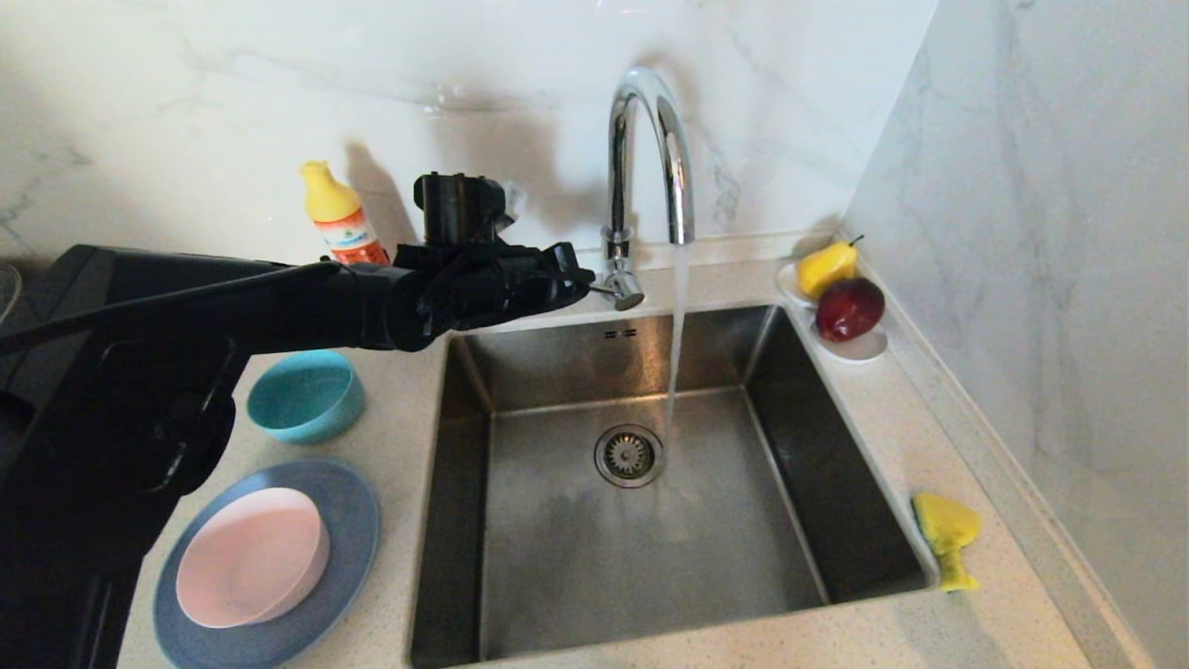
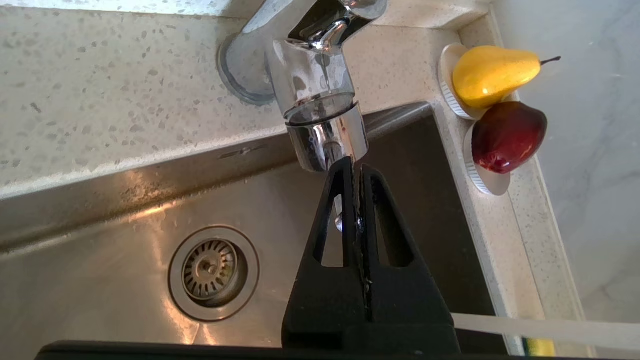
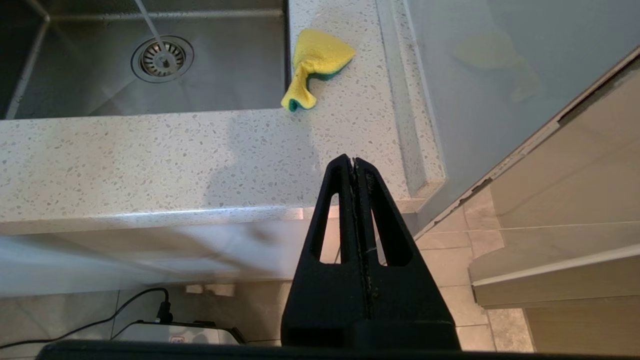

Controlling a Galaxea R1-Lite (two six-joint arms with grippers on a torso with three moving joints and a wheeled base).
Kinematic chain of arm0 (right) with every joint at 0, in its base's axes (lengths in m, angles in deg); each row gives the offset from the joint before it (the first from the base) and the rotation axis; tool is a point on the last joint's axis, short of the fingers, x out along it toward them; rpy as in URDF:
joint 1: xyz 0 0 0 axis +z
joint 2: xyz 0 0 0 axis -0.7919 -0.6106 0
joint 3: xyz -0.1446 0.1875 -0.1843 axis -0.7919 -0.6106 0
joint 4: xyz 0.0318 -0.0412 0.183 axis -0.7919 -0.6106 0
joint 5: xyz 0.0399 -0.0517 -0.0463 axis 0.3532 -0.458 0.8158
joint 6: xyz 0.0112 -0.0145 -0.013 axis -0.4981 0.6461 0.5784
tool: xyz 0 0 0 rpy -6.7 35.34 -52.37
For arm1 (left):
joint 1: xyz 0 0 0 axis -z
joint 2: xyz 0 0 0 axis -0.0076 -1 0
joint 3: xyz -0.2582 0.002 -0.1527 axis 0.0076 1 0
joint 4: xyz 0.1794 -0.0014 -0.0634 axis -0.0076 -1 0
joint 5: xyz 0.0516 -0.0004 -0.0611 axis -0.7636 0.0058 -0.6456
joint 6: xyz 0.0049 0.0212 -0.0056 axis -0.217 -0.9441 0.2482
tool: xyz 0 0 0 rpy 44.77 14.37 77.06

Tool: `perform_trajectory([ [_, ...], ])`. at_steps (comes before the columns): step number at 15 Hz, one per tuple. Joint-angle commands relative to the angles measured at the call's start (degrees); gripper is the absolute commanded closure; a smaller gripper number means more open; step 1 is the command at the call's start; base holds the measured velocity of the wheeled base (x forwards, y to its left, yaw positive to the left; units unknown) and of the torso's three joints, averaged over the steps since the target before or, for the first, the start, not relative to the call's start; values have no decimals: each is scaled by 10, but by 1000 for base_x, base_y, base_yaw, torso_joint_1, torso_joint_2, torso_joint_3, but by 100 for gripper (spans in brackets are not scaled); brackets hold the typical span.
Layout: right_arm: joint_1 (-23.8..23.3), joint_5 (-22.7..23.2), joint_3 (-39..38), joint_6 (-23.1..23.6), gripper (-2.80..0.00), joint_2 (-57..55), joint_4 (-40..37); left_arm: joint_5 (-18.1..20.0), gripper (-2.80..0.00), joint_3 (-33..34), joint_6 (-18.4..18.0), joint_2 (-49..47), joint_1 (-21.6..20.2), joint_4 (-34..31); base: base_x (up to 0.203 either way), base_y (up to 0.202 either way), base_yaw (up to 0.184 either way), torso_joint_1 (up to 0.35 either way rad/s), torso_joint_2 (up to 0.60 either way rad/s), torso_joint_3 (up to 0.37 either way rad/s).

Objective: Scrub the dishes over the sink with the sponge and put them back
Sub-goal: Turn on the faucet, then pick up a bowl and the sponge

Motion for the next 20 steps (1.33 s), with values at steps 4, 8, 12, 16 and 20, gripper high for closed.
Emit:
perform_trajectory([
  [4,0,0,0,0,0,0,0,-9,0,21,0,21,0,5,0,0,0,0,0,0],
  [8,0,0,0,0,0,0,0,-16,0,24,1,93,-13,4,0,0,0,0,0,0],
  [12,0,0,0,0,0,0,0,-85,0,70,-15,235,-15,-2,0,0,0,0,0,0],
  [16,0,0,0,0,0,0,0,-130,0,200,-86,425,-15,-5,0,0,0,0,0,0],
  [20,0,0,0,0,0,0,-1,-312,0,354,-151,568,-15,-1,0,0,0,0,0,0],
])
